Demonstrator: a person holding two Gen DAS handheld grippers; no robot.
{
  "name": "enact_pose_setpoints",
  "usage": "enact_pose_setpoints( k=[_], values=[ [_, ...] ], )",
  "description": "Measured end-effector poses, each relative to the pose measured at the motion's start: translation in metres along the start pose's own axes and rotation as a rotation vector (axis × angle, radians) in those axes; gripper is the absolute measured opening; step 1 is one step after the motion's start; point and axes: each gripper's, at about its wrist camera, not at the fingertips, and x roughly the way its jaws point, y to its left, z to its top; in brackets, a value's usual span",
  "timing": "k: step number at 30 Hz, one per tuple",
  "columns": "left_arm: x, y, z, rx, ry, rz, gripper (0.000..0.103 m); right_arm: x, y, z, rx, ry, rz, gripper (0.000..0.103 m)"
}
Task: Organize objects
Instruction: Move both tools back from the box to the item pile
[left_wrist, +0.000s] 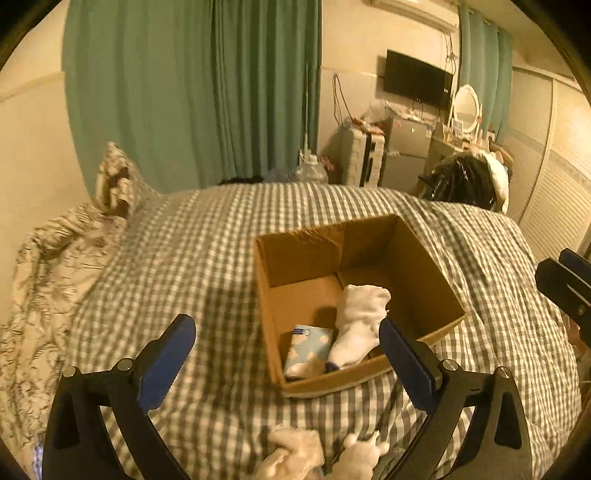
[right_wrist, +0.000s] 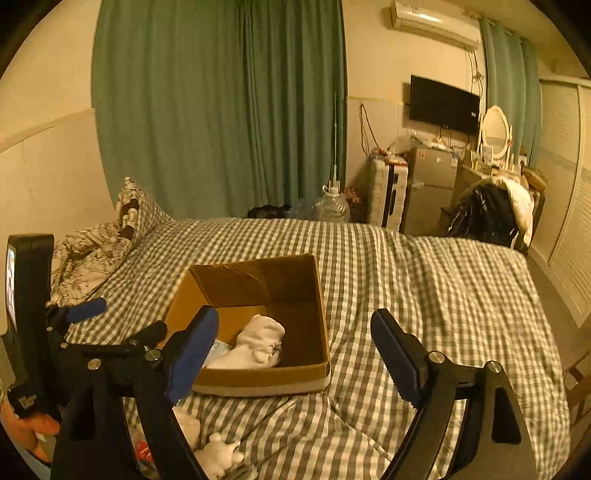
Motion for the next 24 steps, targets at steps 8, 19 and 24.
enact_pose_setpoints(
  k=[8,19,24],
  values=[
    [-0.052,0.016,-0.023,0.003,-0.054,0.069,0.103,-0.044,0.019,-0.022,-0.036,-0.012,-0.010,0.088],
    [-0.050,0.029,-0.078,-0.022,0.011,0.108,0.103,-0.029,0.036,-0.077,-0.060,0.086,-0.025,0.088],
    [-0.027,0.034,-0.111,-0.030,0.088,0.114,0.103,-0.001,0.038,-0.104,-0.078,0.158,-0.045,0.088]
  ],
)
